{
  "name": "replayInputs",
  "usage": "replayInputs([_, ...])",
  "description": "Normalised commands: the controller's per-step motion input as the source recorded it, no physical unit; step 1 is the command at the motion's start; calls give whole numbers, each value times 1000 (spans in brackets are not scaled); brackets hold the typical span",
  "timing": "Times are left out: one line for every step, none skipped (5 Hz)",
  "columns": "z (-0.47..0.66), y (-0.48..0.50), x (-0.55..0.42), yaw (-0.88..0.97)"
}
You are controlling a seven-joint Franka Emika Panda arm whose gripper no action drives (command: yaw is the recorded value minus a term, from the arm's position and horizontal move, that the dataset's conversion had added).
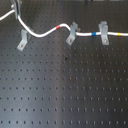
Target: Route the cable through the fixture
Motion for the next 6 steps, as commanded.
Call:
replayInputs([137,-4,4,106])
replayInputs([96,-122,-42,-74])
replayInputs([72,-70,-109,-123])
replayInputs([86,-5,-37,0])
replayInputs([348,41,-24,0])
replayInputs([385,9,-52,0])
